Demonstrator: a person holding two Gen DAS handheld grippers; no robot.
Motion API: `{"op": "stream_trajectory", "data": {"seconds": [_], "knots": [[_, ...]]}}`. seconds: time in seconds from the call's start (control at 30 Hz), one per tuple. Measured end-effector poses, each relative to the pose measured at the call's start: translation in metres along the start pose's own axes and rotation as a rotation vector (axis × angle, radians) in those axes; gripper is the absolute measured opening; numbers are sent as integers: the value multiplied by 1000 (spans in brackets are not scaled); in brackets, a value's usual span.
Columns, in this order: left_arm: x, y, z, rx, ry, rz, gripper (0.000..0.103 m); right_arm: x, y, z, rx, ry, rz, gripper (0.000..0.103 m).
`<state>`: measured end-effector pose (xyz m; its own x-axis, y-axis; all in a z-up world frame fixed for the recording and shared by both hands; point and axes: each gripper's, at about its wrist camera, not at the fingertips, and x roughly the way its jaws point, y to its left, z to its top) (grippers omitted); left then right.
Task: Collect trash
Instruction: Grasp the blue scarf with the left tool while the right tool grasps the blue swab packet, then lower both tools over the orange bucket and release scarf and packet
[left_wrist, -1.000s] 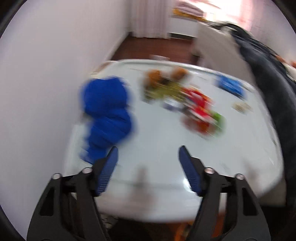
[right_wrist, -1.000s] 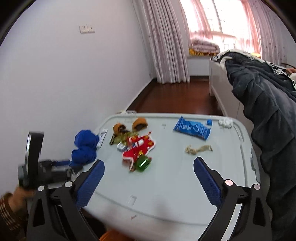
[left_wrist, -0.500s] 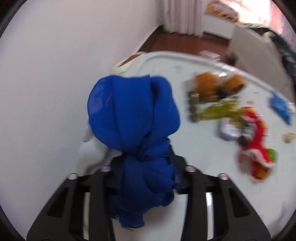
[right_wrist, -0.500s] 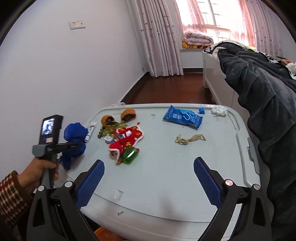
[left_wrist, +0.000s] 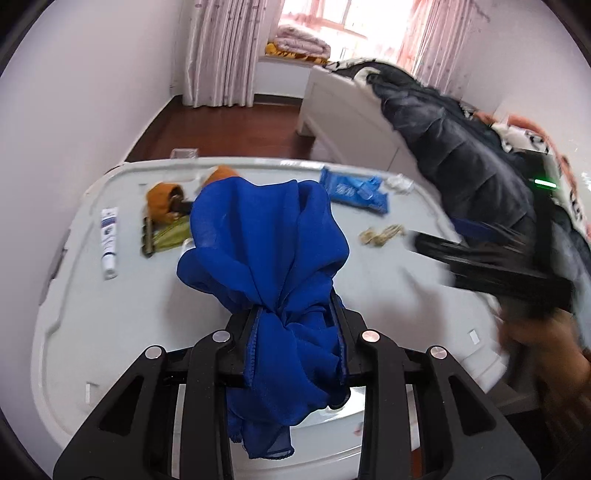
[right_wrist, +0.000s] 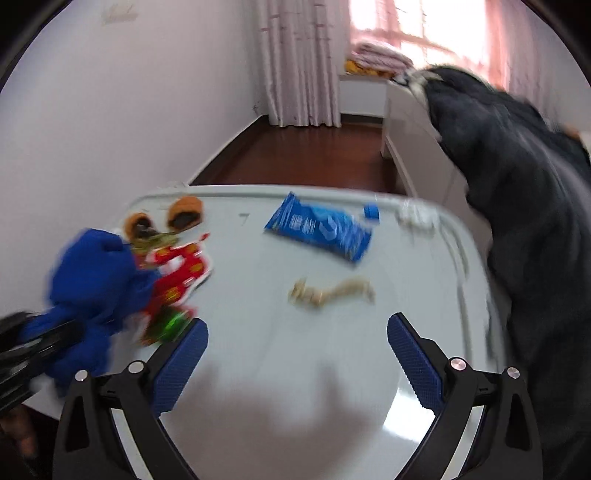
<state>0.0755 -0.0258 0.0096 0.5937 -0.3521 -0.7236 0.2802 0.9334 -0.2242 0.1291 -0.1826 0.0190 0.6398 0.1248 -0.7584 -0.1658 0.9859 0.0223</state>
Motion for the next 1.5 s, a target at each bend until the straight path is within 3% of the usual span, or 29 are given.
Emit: {"op": "stream_trajectory", "data": {"seconds": [0.1,0.27,0.5,0.73,0.77,0.83,0.87,0.93,1.13,1.27,1.5], "knots": [[2,-5,4,5,-3,-22,30,42,6,31,-136,11,-30,96],[4,0,6,-10,14,-23,30,97,2,65,-198,63,-52,96],[-1,6,5,-1,14,-7,31,148,-6,77,-183,194,-1,96],[-2,6,6,-1,13,-16,32,156,-14,77,-84,259,54,92],[-3,6,5,-3,13,-18,32,154,-16,77,-58,250,43,85],[-2,5,6,-1,16,-17,32,147,-19,79,-8,225,45,47],[-2,5,6,-2,14,-15,32,144,-20,80,29,233,62,17],[-2,5,7,-3,14,-16,32,137,-23,76,91,236,73,16],[-5,4,7,0,12,-17,33,90,-6,58,78,146,134,16],[-10,3,4,14,15,-23,33,36,17,40,30,91,164,18],[-36,-9,-24,81,30,-52,33,-83,59,-56,23,84,259,20]]}}
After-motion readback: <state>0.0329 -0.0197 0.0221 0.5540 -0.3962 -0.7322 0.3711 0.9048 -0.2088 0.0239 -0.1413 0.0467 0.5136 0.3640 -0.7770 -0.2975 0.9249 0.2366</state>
